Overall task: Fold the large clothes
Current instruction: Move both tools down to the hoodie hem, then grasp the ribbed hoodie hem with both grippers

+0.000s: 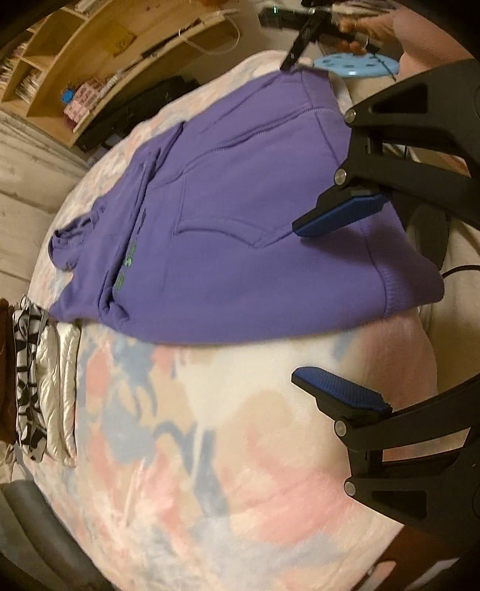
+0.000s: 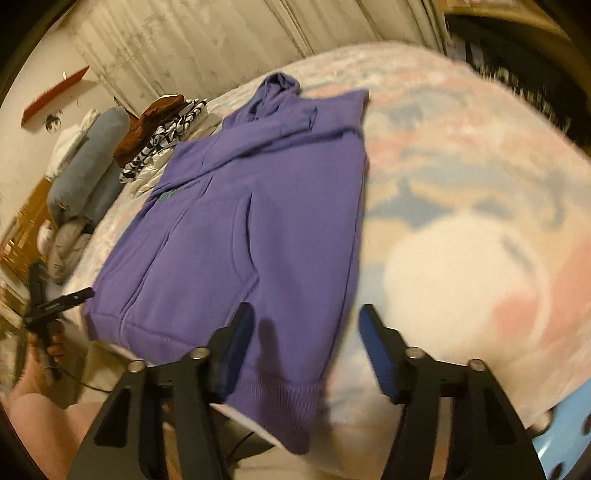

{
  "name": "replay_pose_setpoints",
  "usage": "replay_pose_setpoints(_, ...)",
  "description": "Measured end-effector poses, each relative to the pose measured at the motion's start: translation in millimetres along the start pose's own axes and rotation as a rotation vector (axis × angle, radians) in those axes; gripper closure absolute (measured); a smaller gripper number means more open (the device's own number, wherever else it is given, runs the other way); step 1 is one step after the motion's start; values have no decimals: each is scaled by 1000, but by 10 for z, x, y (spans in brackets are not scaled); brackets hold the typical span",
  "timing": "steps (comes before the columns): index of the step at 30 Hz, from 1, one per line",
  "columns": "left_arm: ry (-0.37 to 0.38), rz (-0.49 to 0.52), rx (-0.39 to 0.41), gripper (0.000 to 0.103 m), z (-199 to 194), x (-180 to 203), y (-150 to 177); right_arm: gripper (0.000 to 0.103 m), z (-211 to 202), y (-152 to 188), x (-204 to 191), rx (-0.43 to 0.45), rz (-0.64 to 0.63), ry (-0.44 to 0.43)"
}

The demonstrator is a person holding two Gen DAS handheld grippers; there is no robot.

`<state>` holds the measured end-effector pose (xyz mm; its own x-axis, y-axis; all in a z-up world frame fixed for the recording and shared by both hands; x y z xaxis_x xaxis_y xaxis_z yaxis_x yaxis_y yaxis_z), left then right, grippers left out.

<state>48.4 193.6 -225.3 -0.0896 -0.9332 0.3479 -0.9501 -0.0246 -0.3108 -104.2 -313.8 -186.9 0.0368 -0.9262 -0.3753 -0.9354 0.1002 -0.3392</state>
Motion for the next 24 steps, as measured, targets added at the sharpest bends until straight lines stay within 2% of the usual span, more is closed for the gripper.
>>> replay_pose_setpoints(8,106,23,-27,33,192,28,-113,51,217,71,77,6,-7,-145)
replay_pose_setpoints(13,131,50,-19,33,323,107,-261,54,332,-23,0,13,-47,-157)
replay_pose_setpoints(18,130,107,-4,34,454,265,-350,63,395,-135,-53,29,-40,-179)
replay_pose_setpoints(19,137,118,2,41,482,303,-375,64,396,-157,-72,34,-33,-182)
replay_pose_setpoints(20,145,119,5,55,497,328,-384,67,405,-182,-105,39,-25,-184)
replay_pose_setpoints(23,212,94,11,84,553,388,-427,80,474,-319,-294,59,6,-186)
replay_pose_setpoints(24,217,76,22,86,569,404,-456,85,483,-357,-343,65,13,-187)
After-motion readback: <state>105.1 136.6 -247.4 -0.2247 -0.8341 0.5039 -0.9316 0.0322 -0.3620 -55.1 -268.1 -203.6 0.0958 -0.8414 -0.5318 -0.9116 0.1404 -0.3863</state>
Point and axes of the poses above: each gripper's, at about its wrist camera, not at the fingertips, and z roughly the way its jaws point, x to its right, y to its underside, the point moved 10 cm from there along z, roughly the way its jaws point, and after that the axes turned 11 degrees about -x, right-handed, at the moved point
